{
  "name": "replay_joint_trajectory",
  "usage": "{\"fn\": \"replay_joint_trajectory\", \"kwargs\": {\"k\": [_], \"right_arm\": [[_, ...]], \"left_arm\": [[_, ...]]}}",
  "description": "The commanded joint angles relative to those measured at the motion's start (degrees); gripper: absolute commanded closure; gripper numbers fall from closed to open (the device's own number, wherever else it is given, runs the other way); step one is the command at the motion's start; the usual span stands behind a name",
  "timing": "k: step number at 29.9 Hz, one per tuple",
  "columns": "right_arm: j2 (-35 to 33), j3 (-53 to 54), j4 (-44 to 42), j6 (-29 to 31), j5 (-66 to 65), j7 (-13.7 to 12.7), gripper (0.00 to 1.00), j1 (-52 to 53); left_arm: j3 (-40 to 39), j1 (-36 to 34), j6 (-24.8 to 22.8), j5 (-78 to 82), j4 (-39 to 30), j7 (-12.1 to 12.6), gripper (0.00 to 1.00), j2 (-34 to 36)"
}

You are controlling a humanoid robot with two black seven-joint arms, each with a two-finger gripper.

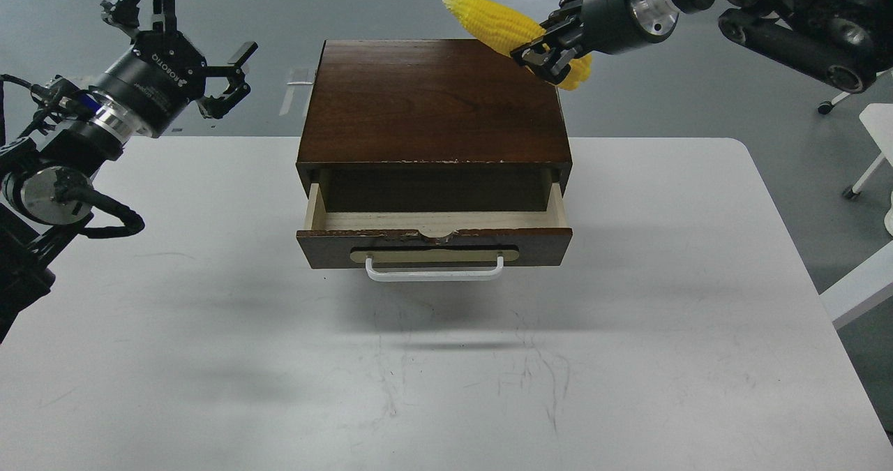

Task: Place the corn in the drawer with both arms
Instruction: 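Lift the corn with the right gripper and carry it over the box, then lower the corn into the open drawer with the right gripper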

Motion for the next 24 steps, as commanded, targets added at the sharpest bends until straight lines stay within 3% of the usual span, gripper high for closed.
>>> {"fn": "replay_joint_trajectory", "kwargs": {"k": [1,8,16,24], "right_arm": [[0.45,0.10,3.12,-0.61,-0.15,-0.01,1.00,0.17],[2.12,-0.25,6.46,-3.16,-3.04,-0.01,1.00,0.34],[1.51,-0.86,16.21,-3.34,-13.14,-0.01,1.00,3.33],[1.59,-2.36,17.45,-4.13,-15.88,-0.01,0.98,1.84]], "left_arm": [[0.01,0.21,0.00,0.00,-0.07,-0.04,0.01,0.26],[-1.04,0.21,0.00,0.00,0.19,-0.04,0.01,-0.09],[-1.48,0.03,0.00,0.00,0.19,0.22,0.01,0.35],[-1.31,0.03,0.00,0.00,0.19,0.31,0.01,0.35]]}}
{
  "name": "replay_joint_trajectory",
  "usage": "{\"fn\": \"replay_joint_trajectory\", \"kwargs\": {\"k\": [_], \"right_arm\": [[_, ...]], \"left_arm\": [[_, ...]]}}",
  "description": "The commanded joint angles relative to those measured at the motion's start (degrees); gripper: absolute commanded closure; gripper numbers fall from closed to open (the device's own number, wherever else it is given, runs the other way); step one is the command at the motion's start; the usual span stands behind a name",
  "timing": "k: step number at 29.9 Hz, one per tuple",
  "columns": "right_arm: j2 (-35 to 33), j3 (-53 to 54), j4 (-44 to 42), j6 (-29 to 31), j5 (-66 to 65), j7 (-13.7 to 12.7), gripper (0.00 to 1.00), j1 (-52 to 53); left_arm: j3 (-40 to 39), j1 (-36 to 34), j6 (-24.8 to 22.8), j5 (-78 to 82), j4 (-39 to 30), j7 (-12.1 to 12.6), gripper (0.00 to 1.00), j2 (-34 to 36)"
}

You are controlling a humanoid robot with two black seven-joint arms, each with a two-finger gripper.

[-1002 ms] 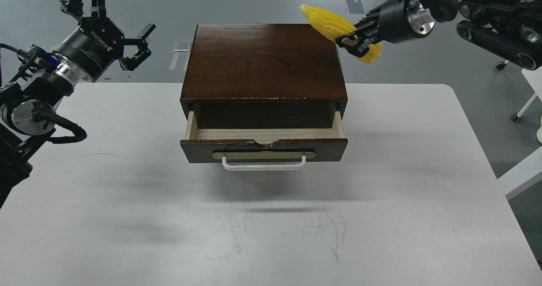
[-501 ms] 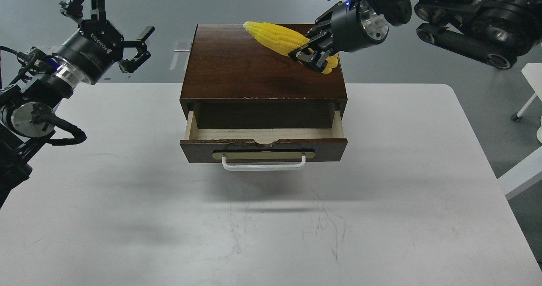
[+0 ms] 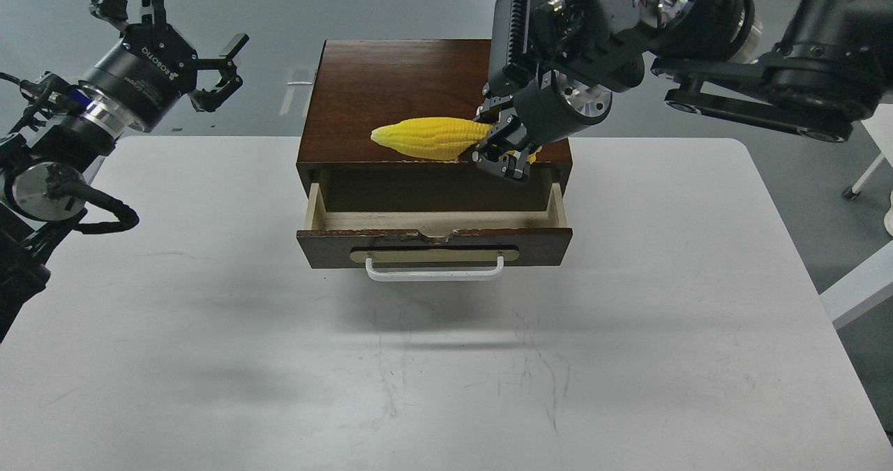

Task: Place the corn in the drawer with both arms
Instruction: 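Lower the corn into the open drawer with the right gripper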

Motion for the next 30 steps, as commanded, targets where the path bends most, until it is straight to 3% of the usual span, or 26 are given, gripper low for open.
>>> {"fn": "replay_joint_trajectory", "kwargs": {"k": [1,16,25,30], "right_arm": [[0.17,-0.53,-0.02,-0.57,-0.18,0.00,0.98,-0.90],[2.98,-2.29,-1.07,-0.83,0.08,0.00,0.77,-4.06],[3.60,-2.20,-1.78,-1.18,0.25,0.00,0.48,-4.68],[3.25,-2.12,-1.78,-1.18,0.43,0.00,0.41,-4.76]], "left_arm": [[0.18,-0.01,0.00,0.01,0.00,0.01,0.01,0.12],[0.35,-0.18,0.00,0.01,0.08,0.01,0.01,0.30],[0.44,-0.27,0.00,0.01,0.08,0.01,0.01,0.30],[0.44,-0.27,0.00,0.01,0.08,0.01,0.01,0.47]]}}
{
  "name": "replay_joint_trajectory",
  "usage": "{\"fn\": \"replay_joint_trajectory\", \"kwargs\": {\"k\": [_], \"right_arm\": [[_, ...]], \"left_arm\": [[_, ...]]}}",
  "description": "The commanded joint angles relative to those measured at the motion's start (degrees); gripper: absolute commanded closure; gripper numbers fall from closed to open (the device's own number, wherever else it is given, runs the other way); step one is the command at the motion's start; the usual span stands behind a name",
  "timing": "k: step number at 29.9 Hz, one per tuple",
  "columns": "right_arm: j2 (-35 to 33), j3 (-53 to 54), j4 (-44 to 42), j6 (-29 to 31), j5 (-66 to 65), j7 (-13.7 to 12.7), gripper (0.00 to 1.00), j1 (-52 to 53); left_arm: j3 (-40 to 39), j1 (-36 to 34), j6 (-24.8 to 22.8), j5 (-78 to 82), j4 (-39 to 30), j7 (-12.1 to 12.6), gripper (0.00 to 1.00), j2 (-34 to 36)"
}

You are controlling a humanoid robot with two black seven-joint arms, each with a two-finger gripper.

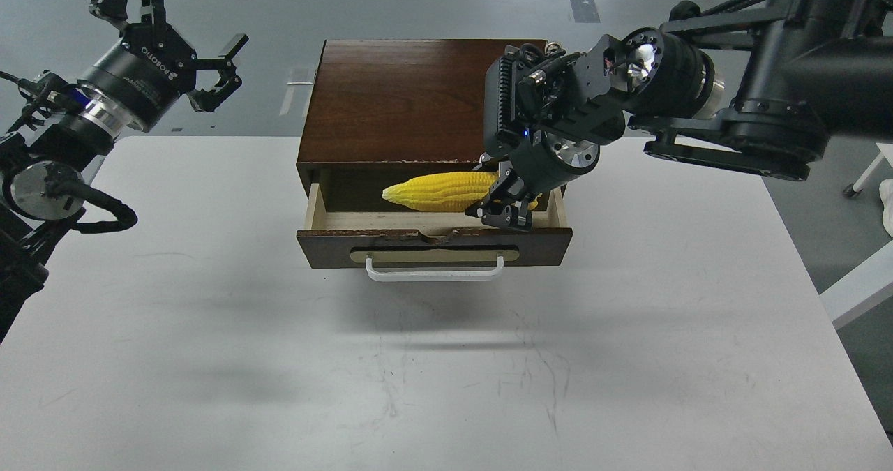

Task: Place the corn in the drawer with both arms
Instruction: 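Lower the corn into the open drawer with the right gripper, then open the right gripper and lift it out of the drawer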

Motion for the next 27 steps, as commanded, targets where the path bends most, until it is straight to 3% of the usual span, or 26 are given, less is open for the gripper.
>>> {"fn": "replay_joint_trajectory", "kwargs": {"k": [1,8,18,22,24,27], "right_arm": [[-0.22,0.09,0.00,-0.02,0.17,0.00,0.40,-0.09],[-0.13,0.09,0.00,-0.02,0.26,0.00,0.32,-0.09],[-1.97,2.80,0.00,-0.19,2.09,0.00,0.30,0.96],[-5.22,4.83,0.00,-0.02,9.56,0.00,0.17,2.46],[-7.68,6.14,-0.17,0.07,14.72,0.00,0.02,2.89],[-12.24,8.69,-2.01,0.51,24.74,0.00,0.00,2.29]], "left_arm": [[0.00,0.00,0.00,0.00,-0.09,0.00,0.01,0.14],[-0.18,-0.09,0.00,0.00,-0.09,0.00,0.01,0.22],[-0.27,-0.26,0.00,0.00,-0.09,0.00,0.01,0.14],[-0.27,-0.26,0.00,0.00,-0.09,0.00,0.01,0.05],[-0.18,-0.26,0.00,0.00,-0.09,0.00,0.01,0.05],[0.00,-0.26,0.00,0.00,-0.09,0.00,0.01,-0.13]]}}
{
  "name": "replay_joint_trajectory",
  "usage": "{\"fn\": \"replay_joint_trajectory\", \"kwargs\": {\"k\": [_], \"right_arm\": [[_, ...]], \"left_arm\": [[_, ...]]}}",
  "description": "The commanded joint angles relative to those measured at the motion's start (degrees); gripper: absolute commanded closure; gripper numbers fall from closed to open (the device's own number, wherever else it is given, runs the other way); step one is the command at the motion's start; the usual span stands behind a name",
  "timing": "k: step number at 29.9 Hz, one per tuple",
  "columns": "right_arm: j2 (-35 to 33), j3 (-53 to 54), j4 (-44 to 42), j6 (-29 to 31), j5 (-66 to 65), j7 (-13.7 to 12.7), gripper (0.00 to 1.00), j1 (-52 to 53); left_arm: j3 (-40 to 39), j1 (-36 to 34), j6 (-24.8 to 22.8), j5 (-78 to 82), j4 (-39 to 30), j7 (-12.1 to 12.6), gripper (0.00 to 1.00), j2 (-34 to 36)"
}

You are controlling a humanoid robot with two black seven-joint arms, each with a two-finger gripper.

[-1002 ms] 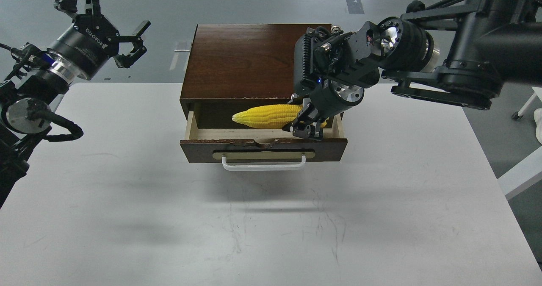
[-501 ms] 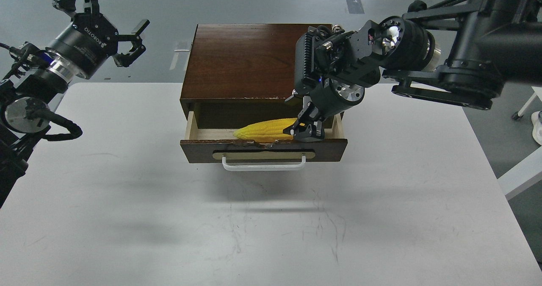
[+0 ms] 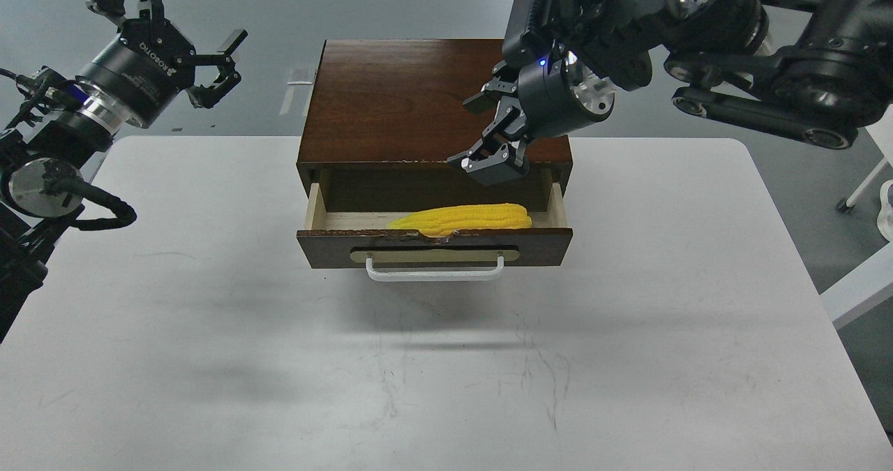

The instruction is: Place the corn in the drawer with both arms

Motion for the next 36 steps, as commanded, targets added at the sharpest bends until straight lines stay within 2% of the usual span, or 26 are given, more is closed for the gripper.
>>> {"fn": "replay_joint_trajectory", "kwargs": {"k": [1,8,14,18,26,36], "right_arm": [[-4.85,2.66,-1.92,0.30,11.21,0.00,0.00,-0.59],[-13.63,8.10,-4.82,-0.31,36.44,0.00,0.00,-9.10],[-17.51,18.03,-8.51,-0.40,55.07,0.00,0.00,-25.71],[-16.90,26.54,-12.37,-0.49,67.28,0.00,0.00,-38.62],[-12.69,38.42,-14.48,-0.49,88.11,0.00,0.00,-54.36],[-6.53,40.19,-17.48,-0.40,89.11,0.00,0.00,-61.24]], "left_arm": [[0.20,0.03,0.00,0.00,0.00,0.00,0.01,-0.24],[0.46,0.12,0.00,0.09,0.00,0.00,0.01,-0.76],[0.64,0.47,0.00,0.09,0.00,0.00,0.01,-1.38],[0.73,0.82,0.00,0.09,0.00,0.00,0.01,-1.55],[0.64,1.79,0.00,0.96,0.00,0.00,0.01,-3.57],[0.29,4.34,0.00,3.16,0.18,-0.09,0.01,-6.48]]}}
